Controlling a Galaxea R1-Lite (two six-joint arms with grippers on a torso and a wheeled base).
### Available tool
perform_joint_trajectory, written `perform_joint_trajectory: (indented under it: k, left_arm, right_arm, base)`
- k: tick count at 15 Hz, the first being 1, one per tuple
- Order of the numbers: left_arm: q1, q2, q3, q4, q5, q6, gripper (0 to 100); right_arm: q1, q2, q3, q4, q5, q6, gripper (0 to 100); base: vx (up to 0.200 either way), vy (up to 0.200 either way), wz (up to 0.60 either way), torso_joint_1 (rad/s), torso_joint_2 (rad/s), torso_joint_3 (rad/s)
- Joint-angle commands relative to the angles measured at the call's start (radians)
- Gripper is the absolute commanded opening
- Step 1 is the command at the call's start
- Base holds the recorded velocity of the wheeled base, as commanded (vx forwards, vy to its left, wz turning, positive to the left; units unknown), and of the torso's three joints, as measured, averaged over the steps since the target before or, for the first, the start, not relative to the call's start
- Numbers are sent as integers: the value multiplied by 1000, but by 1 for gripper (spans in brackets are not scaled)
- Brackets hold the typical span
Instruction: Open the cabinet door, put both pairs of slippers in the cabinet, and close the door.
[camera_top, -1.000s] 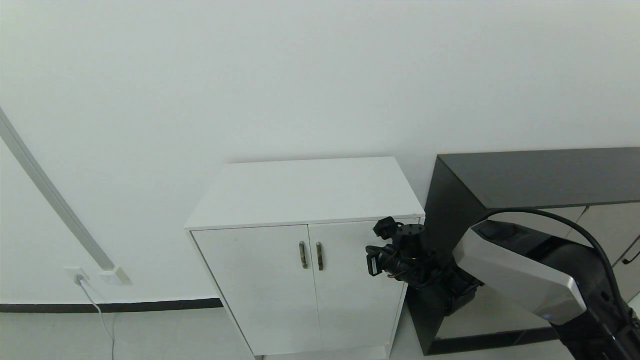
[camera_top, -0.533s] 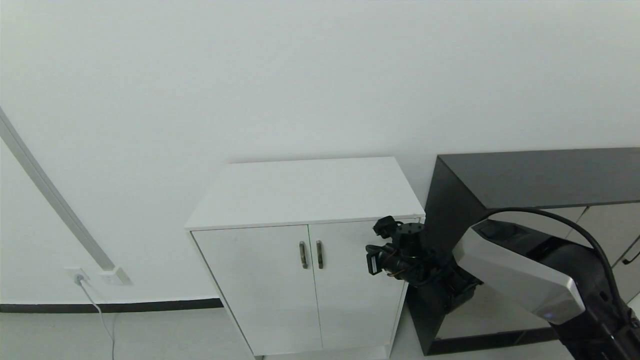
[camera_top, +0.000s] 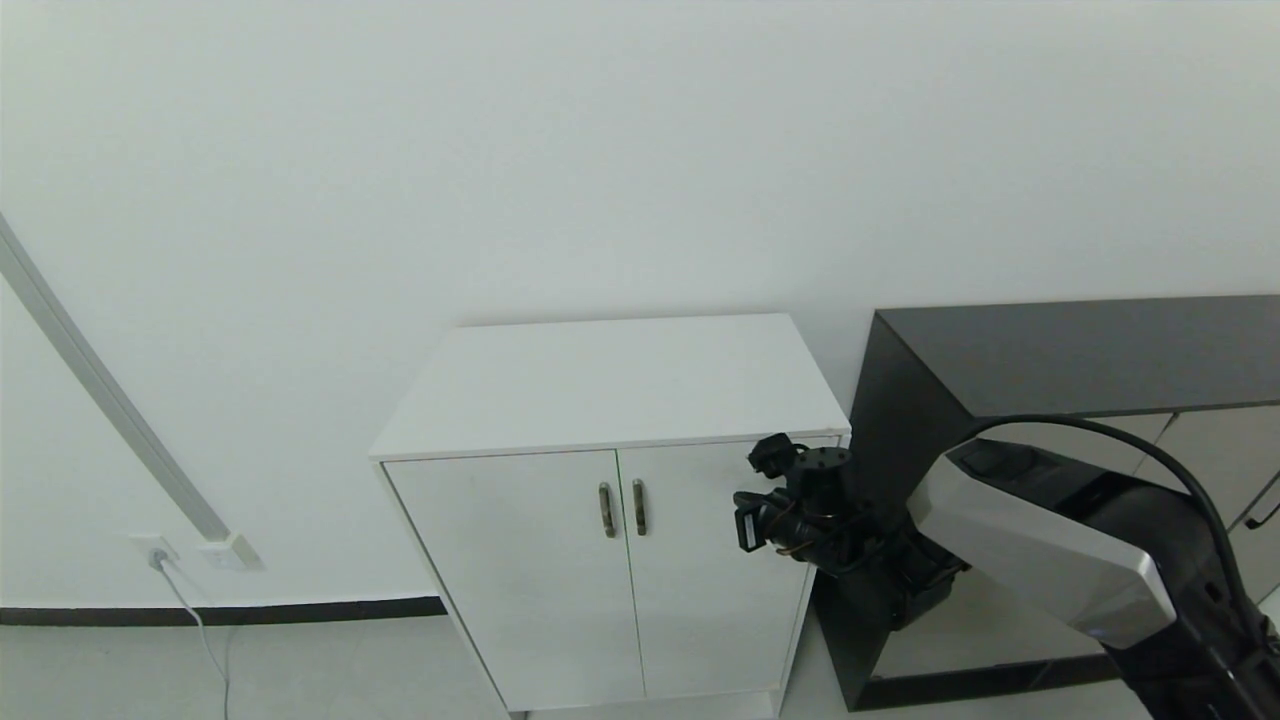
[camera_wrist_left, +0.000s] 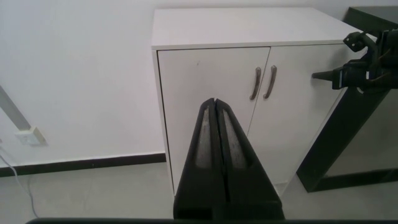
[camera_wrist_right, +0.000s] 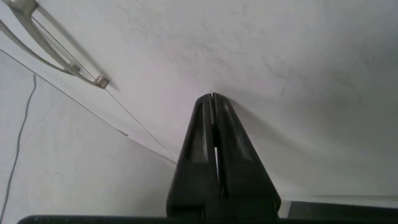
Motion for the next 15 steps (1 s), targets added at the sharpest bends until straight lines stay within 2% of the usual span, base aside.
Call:
perform_joint_trajectory:
  k: [1,3,6,8,10,11,12,15]
  left_arm:
    - [0,0,0,0,0,-1,0]
    - [0,0,0,0,0,-1,0]
    - [0,0,0,0,0,-1,0]
    - [0,0,0,0,0,-1,0]
    - [0,0,0,0,0,-1,0]
    - [0,0,0,0,0,-1,0]
    - [0,0,0,0,0,-1,0]
    - [0,0,0,0,2,-1,0]
  right_arm:
    - [3,-54,57,-8,-11,0,0]
    - [3,-146,181,-94,-25,-2,0]
    - [-33,-326,385,-147,-26,0,0]
    - [-84,-484,557,-217,-52,-2,0]
    - [-148,-616,681,-231,-127,-8,0]
    - [-162,-639,702,-231,-134,-11,0]
    - [-217,-740,798,-229,-138,-23,0]
    - [-317,-912,949,-226,-137,-89,0]
  base:
    - [0,0,0,0,0,0]
    - [0,0,0,0,0,0]
    - [0,0,0,0,0,0]
    - [0,0,0,0,0,0]
    - [0,0,0,0,0,0]
    - [0,0,0,0,0,0]
    - [0,0,0,0,0,0]
    - [0,0,0,0,0,0]
